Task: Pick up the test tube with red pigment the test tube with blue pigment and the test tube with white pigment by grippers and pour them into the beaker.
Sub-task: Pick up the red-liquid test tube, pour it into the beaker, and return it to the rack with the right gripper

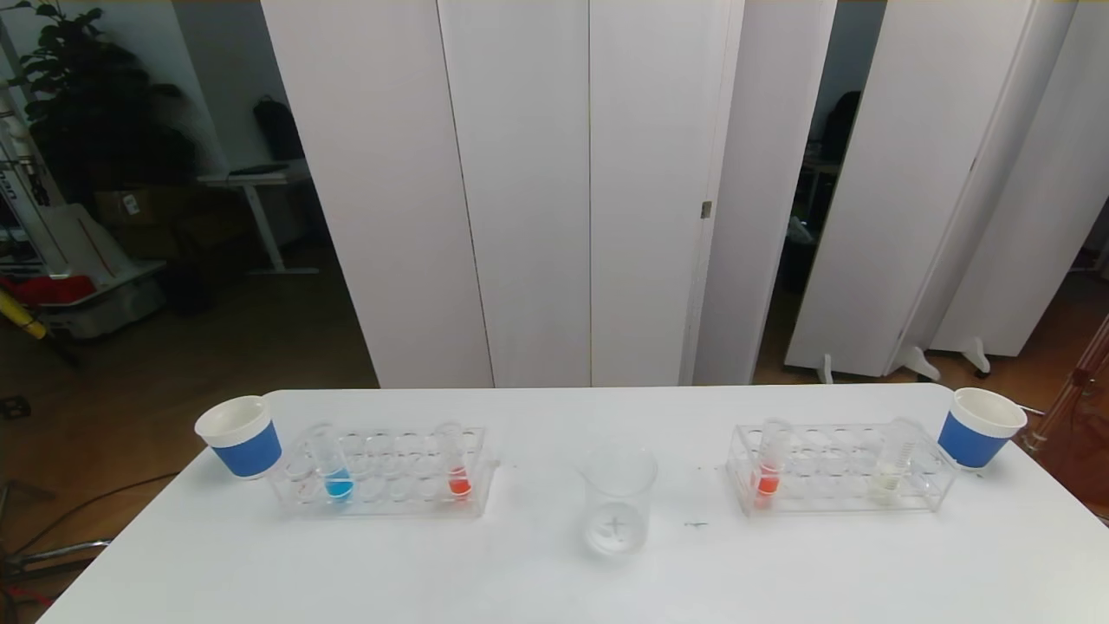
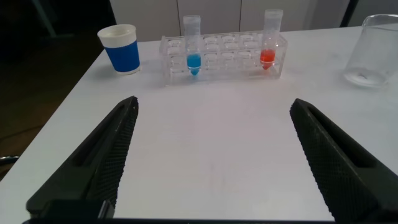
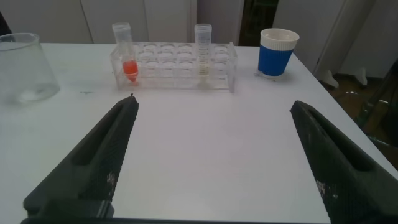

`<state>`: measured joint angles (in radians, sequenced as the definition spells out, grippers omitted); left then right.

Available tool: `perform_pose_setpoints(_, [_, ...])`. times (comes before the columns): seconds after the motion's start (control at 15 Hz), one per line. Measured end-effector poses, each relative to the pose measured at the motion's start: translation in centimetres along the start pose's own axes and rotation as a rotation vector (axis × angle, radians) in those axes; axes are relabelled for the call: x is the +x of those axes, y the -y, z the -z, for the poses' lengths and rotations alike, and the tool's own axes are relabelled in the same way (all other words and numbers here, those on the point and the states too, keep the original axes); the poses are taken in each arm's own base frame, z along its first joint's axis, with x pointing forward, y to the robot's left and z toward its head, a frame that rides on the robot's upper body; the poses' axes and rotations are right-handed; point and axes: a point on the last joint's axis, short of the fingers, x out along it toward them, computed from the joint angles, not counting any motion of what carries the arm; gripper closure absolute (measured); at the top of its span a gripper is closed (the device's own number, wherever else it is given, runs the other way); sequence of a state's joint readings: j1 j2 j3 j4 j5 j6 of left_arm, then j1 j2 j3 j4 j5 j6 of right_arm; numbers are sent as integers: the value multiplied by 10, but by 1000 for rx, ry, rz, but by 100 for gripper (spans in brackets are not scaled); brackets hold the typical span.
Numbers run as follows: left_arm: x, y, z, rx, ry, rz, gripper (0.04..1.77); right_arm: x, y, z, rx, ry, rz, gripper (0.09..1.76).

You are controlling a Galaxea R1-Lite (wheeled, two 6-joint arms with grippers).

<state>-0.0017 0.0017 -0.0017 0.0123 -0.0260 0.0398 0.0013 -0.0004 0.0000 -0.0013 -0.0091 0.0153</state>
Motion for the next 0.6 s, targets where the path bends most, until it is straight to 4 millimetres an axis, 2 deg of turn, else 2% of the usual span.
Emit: perform_pose_setpoints(0.6, [0, 0, 0, 0, 0, 0, 7, 0, 0, 0, 0, 0, 0, 10])
